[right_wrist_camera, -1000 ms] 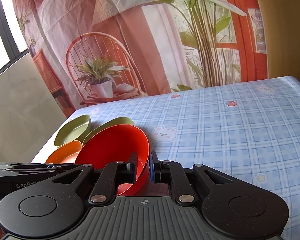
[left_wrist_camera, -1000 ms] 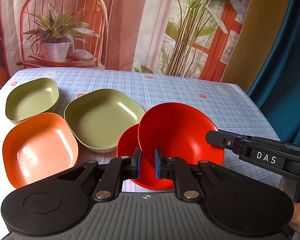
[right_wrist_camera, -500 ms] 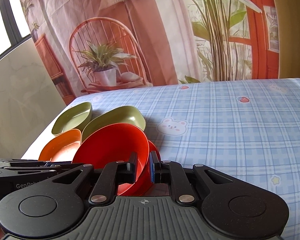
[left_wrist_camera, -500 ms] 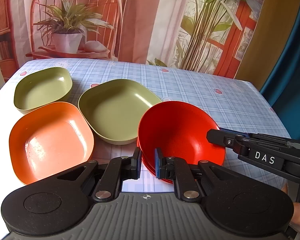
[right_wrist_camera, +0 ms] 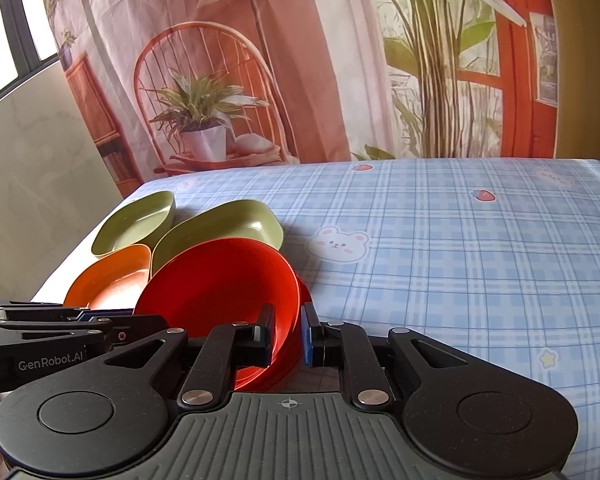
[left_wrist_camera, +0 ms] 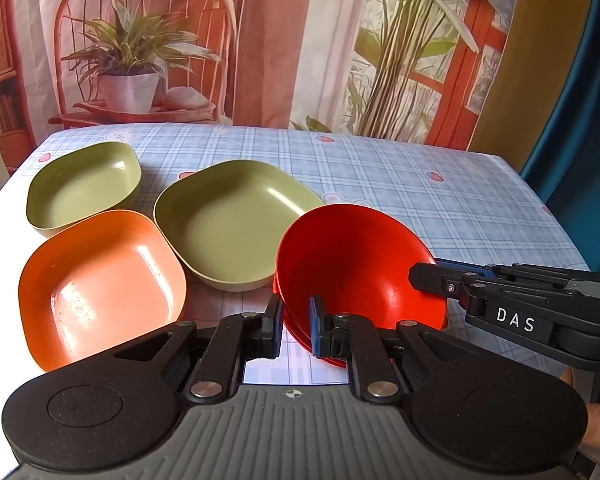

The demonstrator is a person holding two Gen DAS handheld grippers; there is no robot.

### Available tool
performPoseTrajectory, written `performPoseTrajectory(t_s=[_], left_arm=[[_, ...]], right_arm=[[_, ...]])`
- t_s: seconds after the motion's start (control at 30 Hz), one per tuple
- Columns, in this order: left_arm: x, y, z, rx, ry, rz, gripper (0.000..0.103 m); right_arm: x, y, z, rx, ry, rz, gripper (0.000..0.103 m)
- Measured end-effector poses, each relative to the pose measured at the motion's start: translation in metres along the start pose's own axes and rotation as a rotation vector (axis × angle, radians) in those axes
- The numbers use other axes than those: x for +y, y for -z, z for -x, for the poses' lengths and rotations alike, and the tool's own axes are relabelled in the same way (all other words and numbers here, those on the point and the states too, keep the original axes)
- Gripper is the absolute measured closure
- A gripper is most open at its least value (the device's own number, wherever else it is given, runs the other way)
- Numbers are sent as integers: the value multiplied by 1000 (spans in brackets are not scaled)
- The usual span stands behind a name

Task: Organize plates and bowls

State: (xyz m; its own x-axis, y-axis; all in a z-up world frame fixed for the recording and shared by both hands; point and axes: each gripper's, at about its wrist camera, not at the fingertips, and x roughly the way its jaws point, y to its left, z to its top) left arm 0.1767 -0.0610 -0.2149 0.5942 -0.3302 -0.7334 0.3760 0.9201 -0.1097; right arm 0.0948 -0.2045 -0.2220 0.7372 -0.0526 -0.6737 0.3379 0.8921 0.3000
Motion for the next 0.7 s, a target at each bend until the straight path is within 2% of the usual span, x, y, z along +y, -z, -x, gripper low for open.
performPoseTrajectory(t_s=[0.13,0.7], left_arm=[[0,0,2,-2,-9,-1,88],[10,2,19,-33,-27,22,88]], right_arm=[[-1,0,1,-1,11,-8,86],[2,4,17,-44,-2,-18,86]])
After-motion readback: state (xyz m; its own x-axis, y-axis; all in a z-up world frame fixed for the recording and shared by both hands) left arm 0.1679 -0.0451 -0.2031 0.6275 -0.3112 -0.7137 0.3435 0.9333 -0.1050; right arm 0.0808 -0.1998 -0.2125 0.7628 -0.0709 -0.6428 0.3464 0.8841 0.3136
